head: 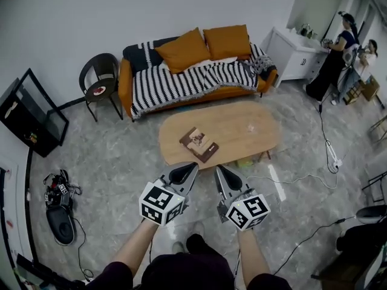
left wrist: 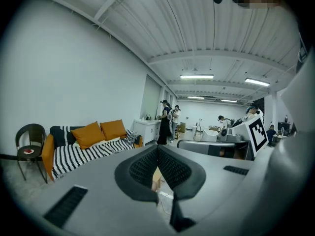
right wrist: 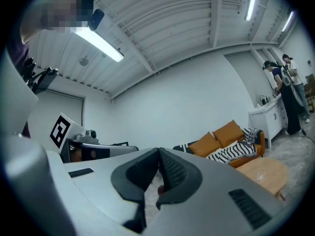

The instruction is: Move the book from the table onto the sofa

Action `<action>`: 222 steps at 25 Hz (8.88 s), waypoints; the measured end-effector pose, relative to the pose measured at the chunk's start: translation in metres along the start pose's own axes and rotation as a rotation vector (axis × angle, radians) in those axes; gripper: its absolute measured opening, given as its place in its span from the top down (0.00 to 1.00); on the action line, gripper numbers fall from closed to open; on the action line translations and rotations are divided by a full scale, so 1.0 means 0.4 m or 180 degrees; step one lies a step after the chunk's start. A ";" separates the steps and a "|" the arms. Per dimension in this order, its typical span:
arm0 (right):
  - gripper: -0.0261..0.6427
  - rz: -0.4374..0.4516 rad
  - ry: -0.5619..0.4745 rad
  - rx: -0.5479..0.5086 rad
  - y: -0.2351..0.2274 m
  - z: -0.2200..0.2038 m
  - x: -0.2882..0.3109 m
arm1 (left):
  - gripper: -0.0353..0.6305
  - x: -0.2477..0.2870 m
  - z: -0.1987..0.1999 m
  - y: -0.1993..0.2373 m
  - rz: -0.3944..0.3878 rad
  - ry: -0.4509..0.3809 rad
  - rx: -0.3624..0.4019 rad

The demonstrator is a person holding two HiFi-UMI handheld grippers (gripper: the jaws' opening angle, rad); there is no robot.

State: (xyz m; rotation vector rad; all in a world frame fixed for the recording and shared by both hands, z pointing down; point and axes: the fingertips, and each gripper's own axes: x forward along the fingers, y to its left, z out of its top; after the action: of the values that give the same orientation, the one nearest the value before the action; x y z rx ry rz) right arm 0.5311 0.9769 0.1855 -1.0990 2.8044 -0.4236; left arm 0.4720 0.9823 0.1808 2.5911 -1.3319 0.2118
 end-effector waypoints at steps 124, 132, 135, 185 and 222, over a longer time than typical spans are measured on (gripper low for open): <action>0.92 0.0964 0.1976 0.0477 -0.943 -0.683 0.966 | 0.92 0.773 -0.693 0.948 0.1569 0.0805 -0.1917; 0.92 0.1086 0.2373 0.0477 -0.995 -0.855 0.966 | 0.92 0.804 -0.866 0.954 0.1665 0.0892 -0.2300; 0.92 0.1121 0.2480 0.0486 -1.017 -0.909 0.964 | 0.92 0.825 -0.926 0.953 0.1680 0.0924 -0.2361; 0.76 0.1347 0.3636 0.1376 -1.133 -1.289 0.947 | 0.73 0.916 -1.313 0.925 0.1698 0.0859 -0.3950; 0.77 0.0968 0.3113 0.1642 -0.952 -0.832 0.971 | 0.74 0.770 -0.823 0.970 0.1416 0.0931 -0.3418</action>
State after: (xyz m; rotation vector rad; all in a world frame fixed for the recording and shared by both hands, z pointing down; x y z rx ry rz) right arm 0.4294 0.5198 0.6182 -0.3626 3.1366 -1.9306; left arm 0.3252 0.6072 0.6185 1.3246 -1.3538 -0.0586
